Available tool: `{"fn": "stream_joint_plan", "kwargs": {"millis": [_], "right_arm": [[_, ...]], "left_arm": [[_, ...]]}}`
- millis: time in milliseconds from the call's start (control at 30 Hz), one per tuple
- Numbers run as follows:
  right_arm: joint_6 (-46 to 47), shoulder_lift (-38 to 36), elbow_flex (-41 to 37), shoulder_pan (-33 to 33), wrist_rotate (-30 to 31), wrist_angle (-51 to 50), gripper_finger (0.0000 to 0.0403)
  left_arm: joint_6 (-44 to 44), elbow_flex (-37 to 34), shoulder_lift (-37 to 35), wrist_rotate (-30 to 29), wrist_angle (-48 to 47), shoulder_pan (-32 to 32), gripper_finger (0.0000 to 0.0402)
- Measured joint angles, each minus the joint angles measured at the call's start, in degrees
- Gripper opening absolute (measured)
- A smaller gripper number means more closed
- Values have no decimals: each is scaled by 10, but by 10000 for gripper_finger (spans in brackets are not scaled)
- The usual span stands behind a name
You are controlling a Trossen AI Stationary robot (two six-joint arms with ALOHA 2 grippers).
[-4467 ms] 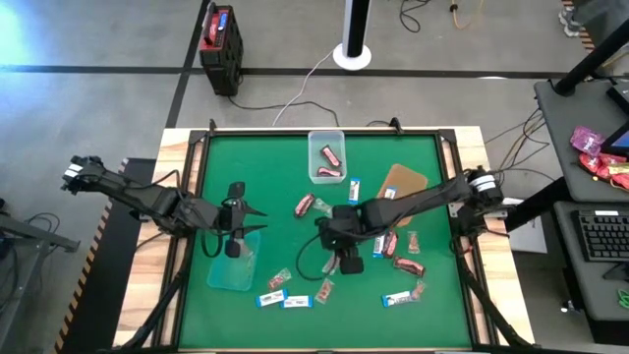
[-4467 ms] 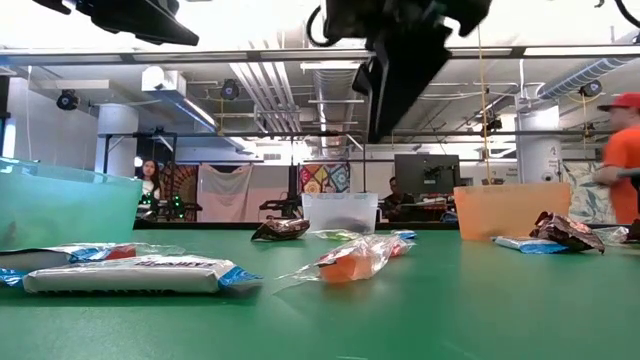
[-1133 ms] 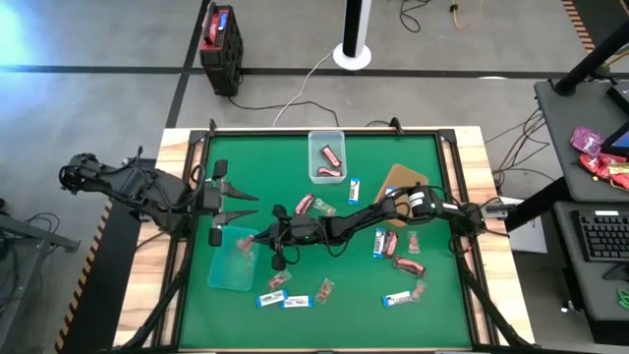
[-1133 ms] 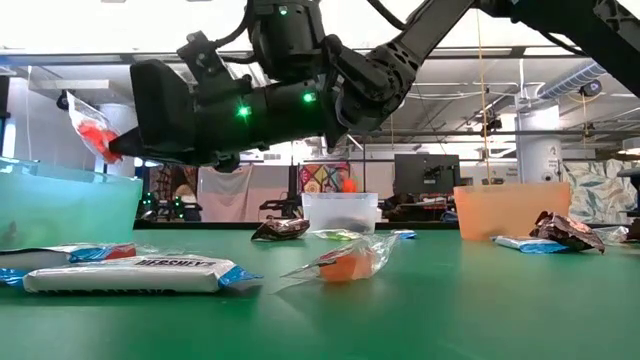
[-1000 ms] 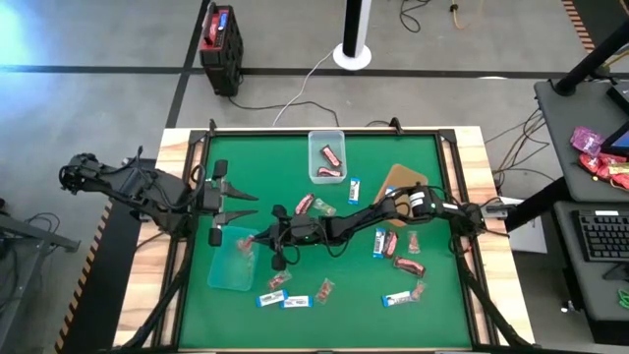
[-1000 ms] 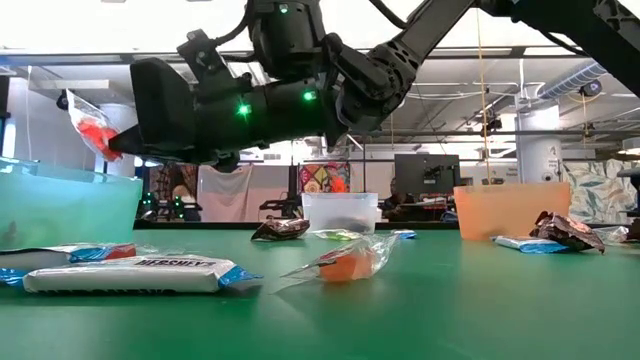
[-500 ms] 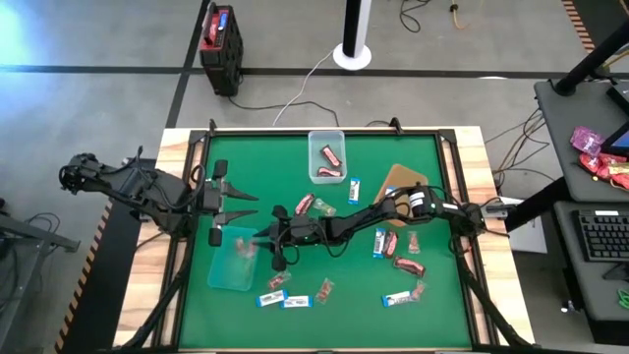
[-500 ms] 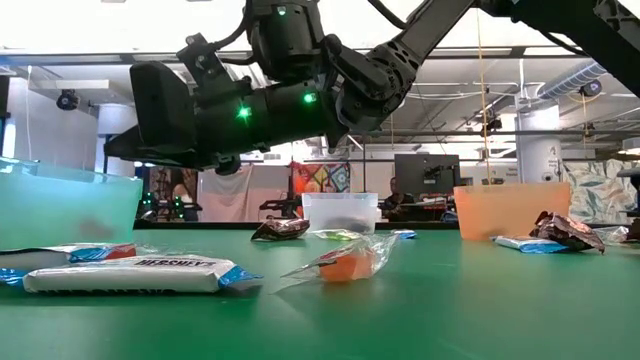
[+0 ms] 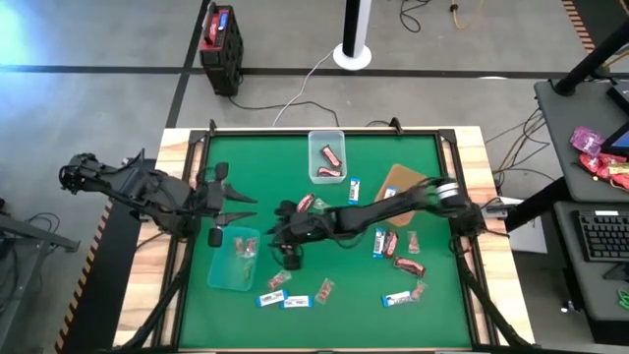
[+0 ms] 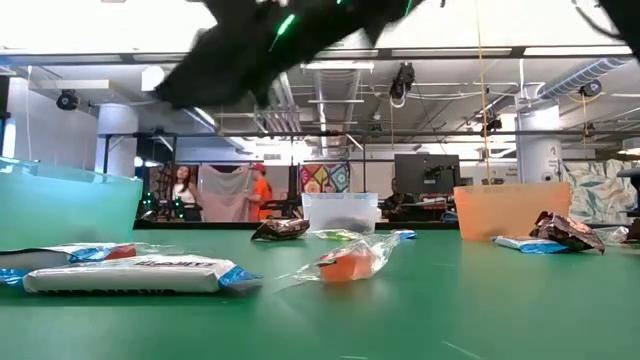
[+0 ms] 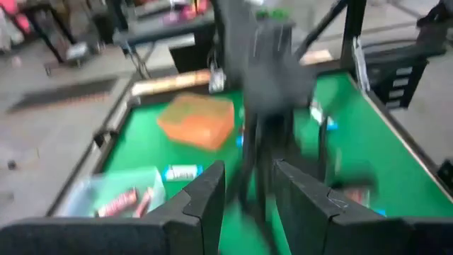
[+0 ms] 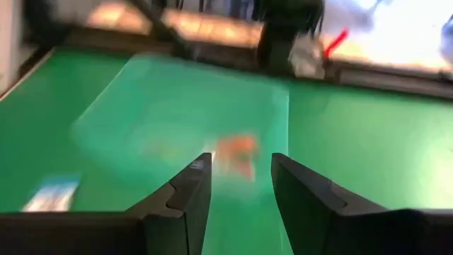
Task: Sort candy by brand, put in halloween buckets
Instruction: Put the white chocolate into the orange bin
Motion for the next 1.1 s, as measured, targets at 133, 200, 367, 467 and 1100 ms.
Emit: {"fn": "stream_joint_plan", "kwargs": {"millis": [133,200,367,467,1100], "right_arm": [[22,-110,0,28,2,-255,135],[43,-154,-2,52,16,-312,132],[97,-210,-9,137,115,-396,128],[161,-214,-11,176,162,-433,134],[657,-211,-10,314,104,-651,196]], "left_arm": [[-51,-3,19,4,-35,-6,105],[-63,-9,35,5,-33,-14,105],[-64,-14,99,12,-33,-42,105],[-65,-14,143,36,-32,-62,105],[-112,-14,399,110,105,-137,120]]}}
